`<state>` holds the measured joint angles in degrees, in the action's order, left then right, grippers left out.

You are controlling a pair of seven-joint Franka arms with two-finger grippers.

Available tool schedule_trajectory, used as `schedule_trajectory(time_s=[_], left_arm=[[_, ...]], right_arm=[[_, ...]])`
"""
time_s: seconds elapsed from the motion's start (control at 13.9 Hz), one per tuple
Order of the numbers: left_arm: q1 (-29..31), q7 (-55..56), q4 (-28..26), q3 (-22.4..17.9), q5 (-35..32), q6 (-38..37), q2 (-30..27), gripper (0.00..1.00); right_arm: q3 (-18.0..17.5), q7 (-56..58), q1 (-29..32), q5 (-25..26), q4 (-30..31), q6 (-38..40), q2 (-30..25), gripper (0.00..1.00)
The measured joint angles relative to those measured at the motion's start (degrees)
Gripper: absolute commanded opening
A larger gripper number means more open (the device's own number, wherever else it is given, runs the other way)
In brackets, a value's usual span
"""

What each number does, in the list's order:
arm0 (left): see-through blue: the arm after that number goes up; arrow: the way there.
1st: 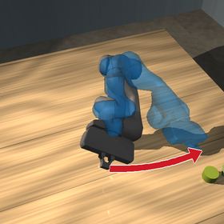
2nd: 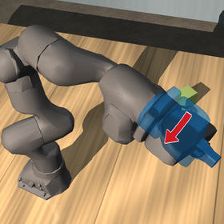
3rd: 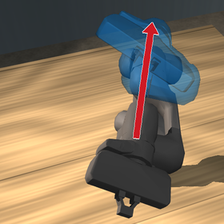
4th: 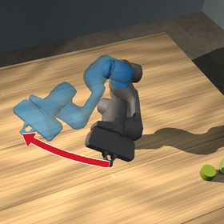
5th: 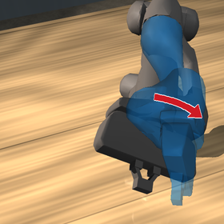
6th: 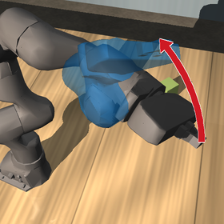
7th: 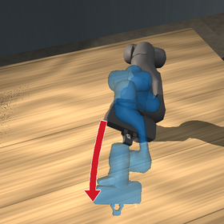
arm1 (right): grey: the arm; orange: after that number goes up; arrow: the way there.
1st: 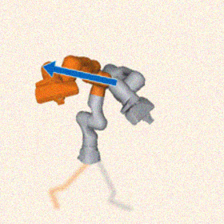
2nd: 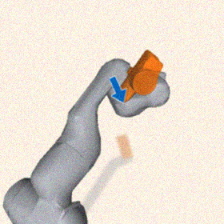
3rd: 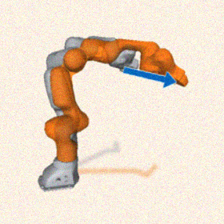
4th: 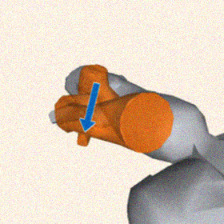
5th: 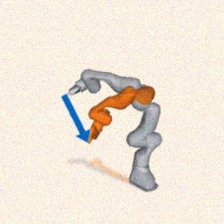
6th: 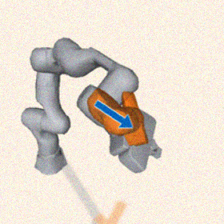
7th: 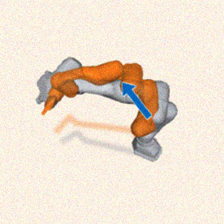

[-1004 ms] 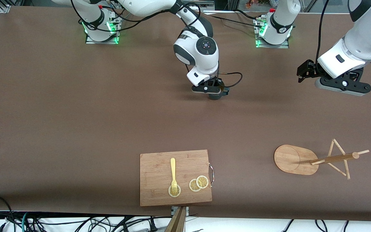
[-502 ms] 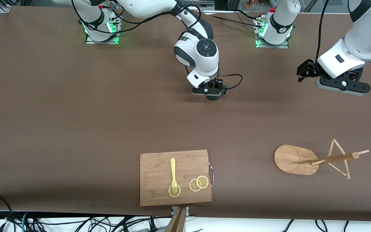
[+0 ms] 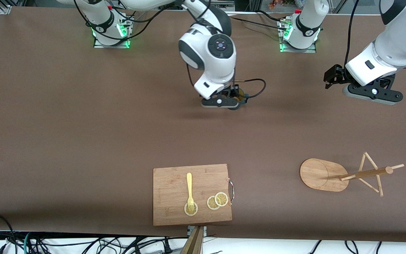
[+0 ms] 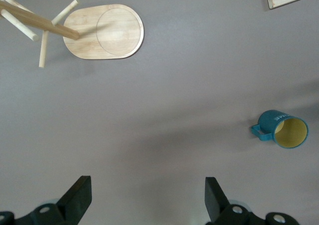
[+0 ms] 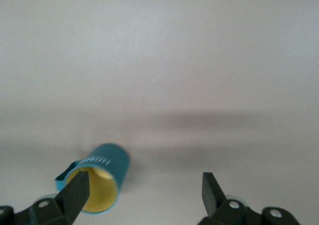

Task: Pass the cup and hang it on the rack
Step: 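Set the mug down, open the right gripper and withdraw it, then move the left gripper to the mug and grasp its handle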

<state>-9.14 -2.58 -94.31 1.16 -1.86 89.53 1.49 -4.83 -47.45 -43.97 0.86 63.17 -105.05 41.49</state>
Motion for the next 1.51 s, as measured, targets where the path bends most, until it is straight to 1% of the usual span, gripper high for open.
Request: schedule_trajectory(time_s=[0.36, 0.5, 0.65, 0.79, 0.93, 1.08, 1.22, 1.36, 1.51], left_arm=[[-0.06, 0.00, 0.00, 0.32, 0.00, -3.42, 1.50, 1.00], [-0.35, 0.00, 0.00, 0.44, 0.77, -6.54, 1.68, 1.00], [-0.62, -0.10, -0.04, 0.64, 2.92, -9.66, 2.15, 1.00], [-0.68, -1.45, -0.52, 1.34, 3.31, -10.84, 2.85, 1.00], [-0.63, -4.25, -2.60, 1.92, 3.31, -10.79, 3.17, 1.00], [0.00, -10.79, -5.90, 1.92, 3.31, -8.83, 3.10, 1.00], [0.91, -17.43, -9.85, 1.84, 3.31, -5.00, 2.94, 1.00], [1.54, -23.92, -14.21, 1.84, 3.33, -0.43, 2.79, 1.00], [2.37, -30.44, -19.03, 1.83, 5.47, 4.85, 2.71, 1.00]], right_arm=[[0.39, 20.32, 13.71, 0.00, -0.29, 10.69, -6.22, 1.00], [0.42, 26.99, 19.78, -0.01, -0.33, 14.06, -8.40, 1.00], [0.42, 31.71, 24.85, -0.01, -0.33, 17.16, -9.89, 1.00], [0.47, 35.61, 29.10, 0.05, -0.33, 19.26, -10.86, 1.00], [0.45, 38.76, 33.75, 0.07, -0.35, 20.96, -12.18, 1.00], [0.41, 41.04, 38.98, 0.06, -0.26, 22.26, -14.21, 1.00], [0.38, 41.78, 43.49, 0.04, 1.45, 23.68, -17.25, 1.00], [0.34, 41.86, 45.99, 0.34, 4.72, 25.76, -21.18, 1.00], [0.35, 41.86, 47.14, 2.51, 6.93, 28.49, -24.78, 1.00]])
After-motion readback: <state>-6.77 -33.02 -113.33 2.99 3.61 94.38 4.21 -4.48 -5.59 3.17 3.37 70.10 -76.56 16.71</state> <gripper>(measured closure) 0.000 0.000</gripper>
